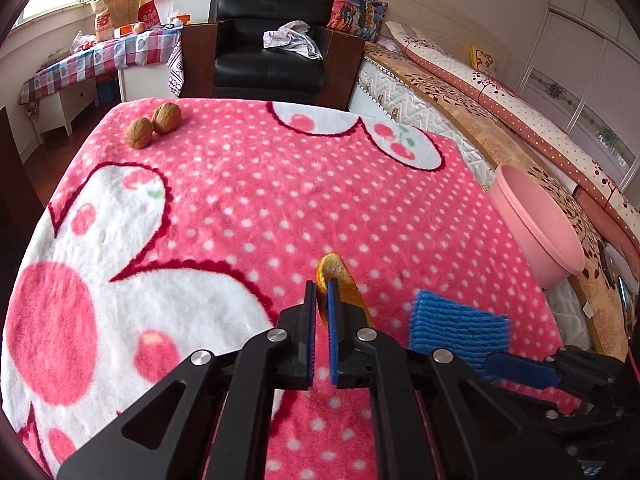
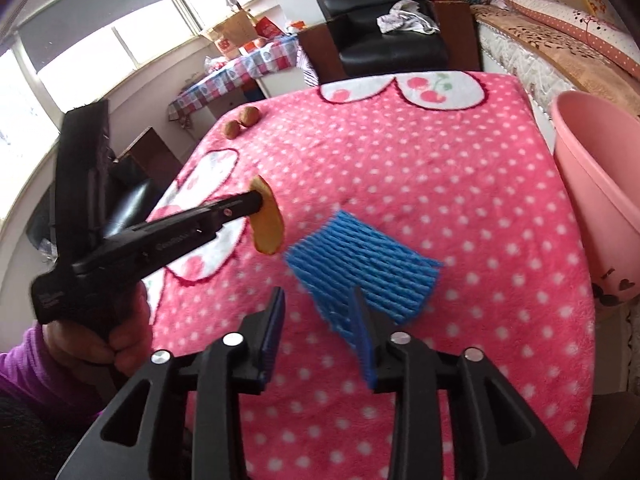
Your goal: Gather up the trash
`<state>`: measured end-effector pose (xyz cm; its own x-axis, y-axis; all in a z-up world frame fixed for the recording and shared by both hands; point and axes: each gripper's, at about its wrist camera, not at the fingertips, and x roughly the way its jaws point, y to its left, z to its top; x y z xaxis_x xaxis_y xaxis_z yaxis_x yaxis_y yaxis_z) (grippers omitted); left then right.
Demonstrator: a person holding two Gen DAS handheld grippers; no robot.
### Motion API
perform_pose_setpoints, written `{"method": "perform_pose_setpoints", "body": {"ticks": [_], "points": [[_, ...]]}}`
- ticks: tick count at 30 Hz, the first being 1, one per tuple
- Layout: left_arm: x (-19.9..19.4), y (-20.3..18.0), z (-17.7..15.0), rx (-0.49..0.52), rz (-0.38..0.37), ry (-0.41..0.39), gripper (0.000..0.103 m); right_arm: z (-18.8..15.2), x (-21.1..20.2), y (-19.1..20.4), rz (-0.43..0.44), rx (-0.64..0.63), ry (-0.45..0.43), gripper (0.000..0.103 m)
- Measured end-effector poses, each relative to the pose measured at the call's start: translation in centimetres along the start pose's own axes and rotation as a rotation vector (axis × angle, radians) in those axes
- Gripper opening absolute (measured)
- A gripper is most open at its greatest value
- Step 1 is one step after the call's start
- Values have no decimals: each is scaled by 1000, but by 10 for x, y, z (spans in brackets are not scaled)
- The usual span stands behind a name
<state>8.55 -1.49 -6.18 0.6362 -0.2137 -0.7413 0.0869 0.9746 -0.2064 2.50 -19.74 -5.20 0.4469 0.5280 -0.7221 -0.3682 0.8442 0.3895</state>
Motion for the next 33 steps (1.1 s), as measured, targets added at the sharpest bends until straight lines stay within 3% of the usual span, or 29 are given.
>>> {"method": "perform_pose_setpoints", "body": {"ticks": [6, 11, 19, 25, 26, 29, 33], "points": [[4, 4, -4, -7, -5, 11, 4, 21, -8, -6, -124, -40, -58, 38], [10, 8, -5, -13, -10, 27, 4, 31, 14, -22, -168, -47, -7, 43], [15, 11, -8, -38, -28, 53, 5, 29, 39, -23, -97, -88, 66, 43], [16, 15, -7, -55, -49, 58, 4, 25, 37, -18, -90, -102, 67, 30], [16, 16, -7, -60, -55, 58, 4, 23, 37, -16, -101, -111, 65, 21], [15, 16, -8, -62, -58, 58, 4, 18, 36, -9, -132, -133, 50, 13], [16, 14, -7, -49, -40, 54, 4, 10, 33, 1, -187, -164, 18, 11]]}}
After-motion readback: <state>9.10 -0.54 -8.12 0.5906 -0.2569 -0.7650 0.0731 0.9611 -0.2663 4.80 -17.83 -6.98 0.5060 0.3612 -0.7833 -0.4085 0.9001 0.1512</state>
